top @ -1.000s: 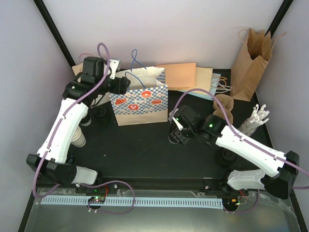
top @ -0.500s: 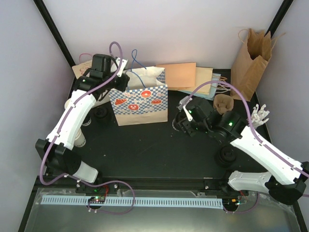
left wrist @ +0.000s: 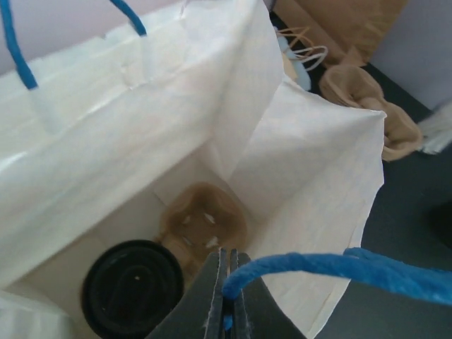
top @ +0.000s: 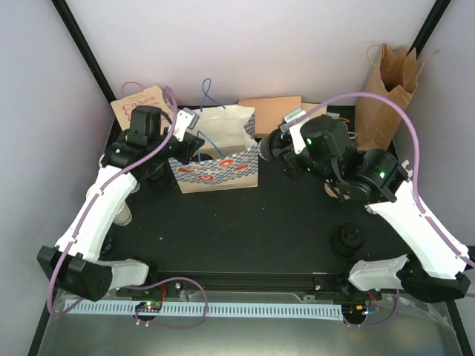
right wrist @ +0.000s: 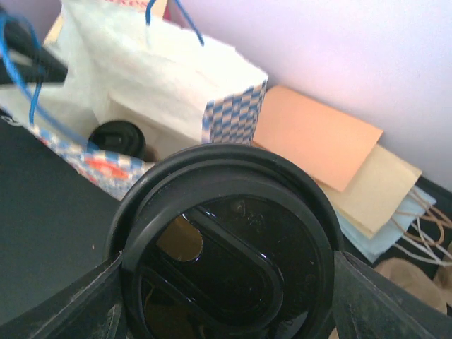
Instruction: Pack the takeout coffee
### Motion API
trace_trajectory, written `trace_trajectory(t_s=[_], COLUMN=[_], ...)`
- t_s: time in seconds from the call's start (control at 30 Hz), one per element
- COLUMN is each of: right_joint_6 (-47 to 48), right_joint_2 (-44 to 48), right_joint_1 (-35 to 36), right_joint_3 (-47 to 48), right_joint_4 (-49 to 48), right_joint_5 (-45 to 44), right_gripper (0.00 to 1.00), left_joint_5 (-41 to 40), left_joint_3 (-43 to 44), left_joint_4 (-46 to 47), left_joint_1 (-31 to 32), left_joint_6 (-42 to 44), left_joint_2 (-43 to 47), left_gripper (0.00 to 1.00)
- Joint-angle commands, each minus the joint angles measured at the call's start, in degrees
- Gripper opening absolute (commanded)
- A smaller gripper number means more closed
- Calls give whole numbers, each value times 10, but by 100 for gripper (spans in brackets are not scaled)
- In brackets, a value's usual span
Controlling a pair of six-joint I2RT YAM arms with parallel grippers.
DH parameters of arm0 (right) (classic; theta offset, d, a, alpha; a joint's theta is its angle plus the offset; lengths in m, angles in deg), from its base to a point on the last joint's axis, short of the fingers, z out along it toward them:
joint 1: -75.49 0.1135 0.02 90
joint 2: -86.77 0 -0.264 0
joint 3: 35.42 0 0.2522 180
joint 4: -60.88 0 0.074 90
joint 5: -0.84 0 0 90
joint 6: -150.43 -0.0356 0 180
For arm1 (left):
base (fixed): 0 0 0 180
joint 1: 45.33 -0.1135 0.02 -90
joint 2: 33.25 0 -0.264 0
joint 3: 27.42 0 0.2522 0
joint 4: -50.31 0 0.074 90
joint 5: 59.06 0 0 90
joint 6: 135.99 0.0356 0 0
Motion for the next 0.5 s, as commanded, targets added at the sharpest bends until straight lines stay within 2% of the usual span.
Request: trace_trajectory(t_s=[0.0, 0.3, 0.47], right_joint_6=[21, 51, 57], right_joint_2=[-41, -109, -141], right_joint_1=[-3, 5, 37], right_joint_3=[65, 162, 189], right_joint_4=[-1, -10, -14], right_joint_5=[3, 116, 117], right_gripper=[62, 61, 60], left_joint_5=[71, 84, 85], left_joint_3=[-51, -101, -120], left_joint_4=[26, 25, 32], left_joint_1=[12, 46, 54], left_joint_6=[-20, -38, -49], left_joint_2=[58, 124, 144], left_gripper=[2, 2, 2])
